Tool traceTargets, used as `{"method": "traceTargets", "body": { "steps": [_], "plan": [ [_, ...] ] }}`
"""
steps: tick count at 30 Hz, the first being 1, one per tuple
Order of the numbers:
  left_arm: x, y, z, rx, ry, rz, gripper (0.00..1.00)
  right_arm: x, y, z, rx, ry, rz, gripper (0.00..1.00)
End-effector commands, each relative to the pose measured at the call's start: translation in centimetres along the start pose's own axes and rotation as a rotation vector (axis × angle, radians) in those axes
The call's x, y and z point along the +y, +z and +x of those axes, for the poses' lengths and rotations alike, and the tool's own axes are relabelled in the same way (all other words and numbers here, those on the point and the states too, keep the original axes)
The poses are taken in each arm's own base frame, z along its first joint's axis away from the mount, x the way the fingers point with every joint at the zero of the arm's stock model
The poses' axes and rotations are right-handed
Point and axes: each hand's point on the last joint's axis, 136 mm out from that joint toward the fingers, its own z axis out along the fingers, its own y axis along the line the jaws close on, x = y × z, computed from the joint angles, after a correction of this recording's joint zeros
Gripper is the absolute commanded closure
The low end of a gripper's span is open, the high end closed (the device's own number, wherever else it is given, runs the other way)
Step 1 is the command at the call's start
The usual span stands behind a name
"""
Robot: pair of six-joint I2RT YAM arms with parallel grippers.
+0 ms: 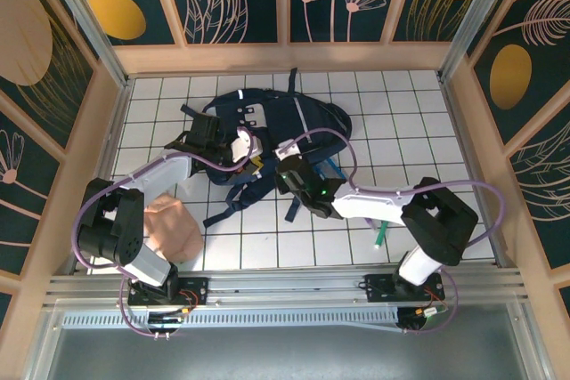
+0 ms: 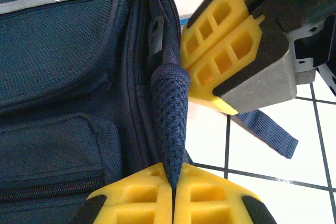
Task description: Pack books, pencil case, and school supplies into a backpack
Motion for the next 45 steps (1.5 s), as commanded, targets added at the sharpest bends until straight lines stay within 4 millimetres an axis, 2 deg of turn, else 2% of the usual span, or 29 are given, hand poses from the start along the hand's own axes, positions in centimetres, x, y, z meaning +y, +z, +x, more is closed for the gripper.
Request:
{"method": "traceTargets", "body": {
  "steps": [1,6,9,14,21,23,28,32,39,43,44,45],
  "plan": [
    [-0.8,-0.4,-1.7,-0.070,0.024,0.044,1.00,-3.1,-0.3,-1.5,-0.077,0.001,0.200,0.97],
    [0.0,-0.5,-0.9,-0.016,0.035,-0.013,1.00,-5.7,-1.0,1.5,0.006,0.075,0.239,1.00],
    [0.3,-0.6,-0.7,0.000,0.055,-0.033,1.00,-5.8,-1.2,2.4,0.034,0.119,0.161,1.00],
    [0.5,-0.6,-0.4,0.015,0.075,-0.048,1.00,-3.5,-1.6,2.7,0.057,0.144,-0.086,1.00],
    [0.6,-0.6,-0.5,0.015,0.085,-0.051,1.00,-2.0,-2.1,3.1,0.120,0.123,-0.257,1.00],
    [0.7,-0.7,-0.1,0.031,0.095,-0.068,1.00,-2.9,-1.9,3.5,0.154,0.150,-0.262,1.00],
    [1.8,-1.2,1.0,0.097,0.171,-0.130,1.00,-7.3,-1.5,4.6,0.234,0.224,-0.161,1.00],
    [3.1,-1.8,2.5,0.186,0.254,-0.185,1.00,-9.4,-1.6,4.8,0.246,0.244,-0.108,1.00],
    [5.2,-4.0,2.6,0.207,0.338,-0.249,1.00,-10.6,-1.8,4.5,0.251,0.272,-0.118,1.00],
    [7.9,-5.0,3.8,0.244,0.359,-0.325,1.00,-9.3,-2.0,4.3,0.261,0.268,-0.193,1.00],
    [8.8,-5.2,4.0,0.237,0.332,-0.351,0.90,-8.8,-2.1,4.2,0.262,0.264,-0.228,1.00],
    [9.6,-5.2,4.0,0.220,0.301,-0.377,0.57,-8.1,-2.2,4.0,0.262,0.265,-0.272,1.00]
  ]
}}
